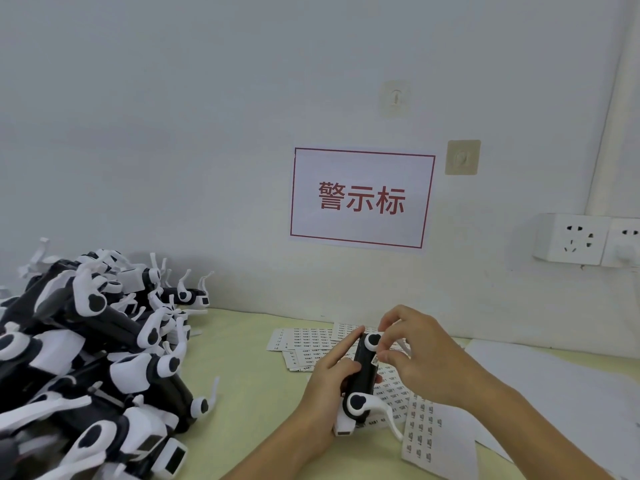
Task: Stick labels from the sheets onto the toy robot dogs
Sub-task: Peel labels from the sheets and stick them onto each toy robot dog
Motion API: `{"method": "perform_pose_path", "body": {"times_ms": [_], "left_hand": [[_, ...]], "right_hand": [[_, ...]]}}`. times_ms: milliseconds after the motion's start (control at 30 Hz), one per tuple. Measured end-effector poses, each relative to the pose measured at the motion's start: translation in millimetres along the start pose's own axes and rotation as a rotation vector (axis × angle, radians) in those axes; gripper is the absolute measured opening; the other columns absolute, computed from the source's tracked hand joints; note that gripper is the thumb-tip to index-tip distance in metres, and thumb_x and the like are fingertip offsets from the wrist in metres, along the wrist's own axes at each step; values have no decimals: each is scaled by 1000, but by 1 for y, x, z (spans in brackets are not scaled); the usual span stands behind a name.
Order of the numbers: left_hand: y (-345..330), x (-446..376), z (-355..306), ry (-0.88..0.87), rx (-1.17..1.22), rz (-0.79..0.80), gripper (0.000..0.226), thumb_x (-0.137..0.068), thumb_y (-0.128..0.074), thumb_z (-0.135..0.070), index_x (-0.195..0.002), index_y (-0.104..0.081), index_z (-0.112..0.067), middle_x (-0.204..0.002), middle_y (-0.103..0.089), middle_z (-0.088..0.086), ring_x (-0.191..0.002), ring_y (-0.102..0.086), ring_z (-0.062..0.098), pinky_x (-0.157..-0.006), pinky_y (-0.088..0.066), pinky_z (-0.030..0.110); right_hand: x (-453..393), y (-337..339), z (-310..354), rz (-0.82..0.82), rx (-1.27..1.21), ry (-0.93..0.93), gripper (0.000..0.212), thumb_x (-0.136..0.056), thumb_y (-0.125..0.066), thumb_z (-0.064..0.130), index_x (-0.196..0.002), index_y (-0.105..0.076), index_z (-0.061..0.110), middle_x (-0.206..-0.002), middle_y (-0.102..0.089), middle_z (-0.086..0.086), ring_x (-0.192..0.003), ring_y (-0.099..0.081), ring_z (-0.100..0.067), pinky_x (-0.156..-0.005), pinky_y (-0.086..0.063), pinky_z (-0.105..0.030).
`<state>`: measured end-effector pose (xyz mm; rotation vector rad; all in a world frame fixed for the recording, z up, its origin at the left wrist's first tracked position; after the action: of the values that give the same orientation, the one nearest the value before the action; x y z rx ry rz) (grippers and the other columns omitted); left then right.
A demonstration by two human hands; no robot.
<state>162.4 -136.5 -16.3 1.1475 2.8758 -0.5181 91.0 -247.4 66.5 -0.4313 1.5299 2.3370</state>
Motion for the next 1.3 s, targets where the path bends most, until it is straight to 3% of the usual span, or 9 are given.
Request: {"method": "perform_pose_path", "body": {"times_ms": [367, 600, 1300], "left_hand": [[1, -1, 0, -6, -10, -25, 58, -93, -41, 2, -121, -70, -40, -112, -73, 15, -89, -70, 30, -77, -54, 37], [2, -1, 1, -10, -24, -26, 58, -94, -41, 1, -122, -69, -41, -113, -73, 14, -93, -69, 32, -91, -52, 48], [2, -2, 1, -14, -41, -59, 56, -93, -44, 0, -118, -70, -43, -112, -74, 12, -90, -71, 29, -82, -56, 40]], "right_hand": [[2, -1, 8, -31, 69, 30, 29, -91, -66, 25, -68, -57, 40, -103, -45, 30, -99, -50, 6, -90, -43, -22], [5, 0, 13, -45, 123, 55, 19, -94, -62, 26, -77, -64, 35, -105, -43, 27, -99, -51, 1, -87, -42, -20], [5, -1, 12, -48, 129, 51, 13, -96, -60, 26, -87, -69, 29, -106, -43, 26, -101, -51, -1, -89, -42, -20]]}}
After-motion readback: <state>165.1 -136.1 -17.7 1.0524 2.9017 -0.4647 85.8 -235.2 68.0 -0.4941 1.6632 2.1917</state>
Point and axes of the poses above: each hand's wrist, its own x-axis away from the middle knuckle, its own y-axis out of the back of the hand, z = x × y, the point moved 6 cm from there along -x, towards the middle knuckle
